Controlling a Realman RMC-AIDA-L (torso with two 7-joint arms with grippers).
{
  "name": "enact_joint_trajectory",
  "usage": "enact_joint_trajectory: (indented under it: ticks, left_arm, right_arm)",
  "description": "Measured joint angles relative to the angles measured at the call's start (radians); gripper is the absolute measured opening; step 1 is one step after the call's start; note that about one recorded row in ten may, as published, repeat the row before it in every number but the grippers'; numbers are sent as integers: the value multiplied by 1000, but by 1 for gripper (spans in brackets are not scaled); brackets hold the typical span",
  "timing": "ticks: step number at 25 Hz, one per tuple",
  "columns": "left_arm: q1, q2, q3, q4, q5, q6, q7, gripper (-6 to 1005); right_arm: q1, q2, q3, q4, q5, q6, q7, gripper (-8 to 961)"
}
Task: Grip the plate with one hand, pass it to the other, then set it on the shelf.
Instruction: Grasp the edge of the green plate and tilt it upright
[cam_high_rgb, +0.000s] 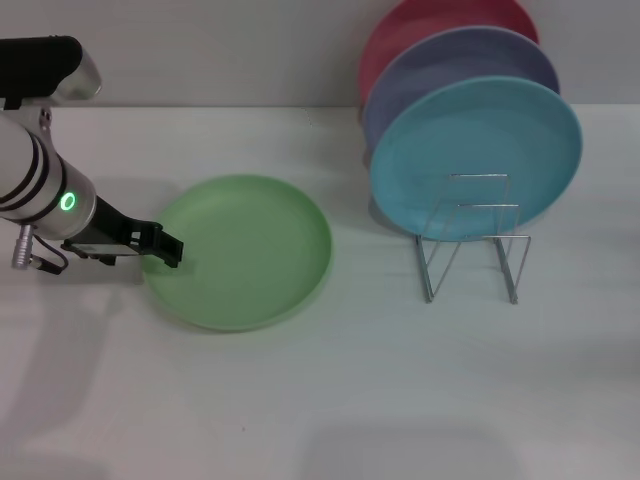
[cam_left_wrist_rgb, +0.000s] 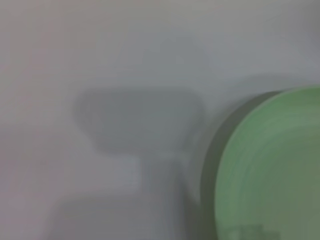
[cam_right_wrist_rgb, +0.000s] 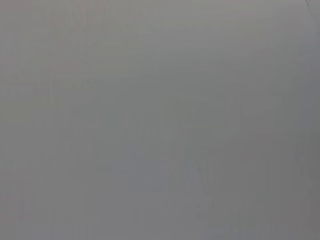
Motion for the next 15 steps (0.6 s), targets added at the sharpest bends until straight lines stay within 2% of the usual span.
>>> enact_joint_trajectory:
  ticks: [15]
  left_arm:
    - [-29,0,0,72,0,25,-25,781]
  right_arm:
    - [-5,0,0,0,0,-23,-2,759]
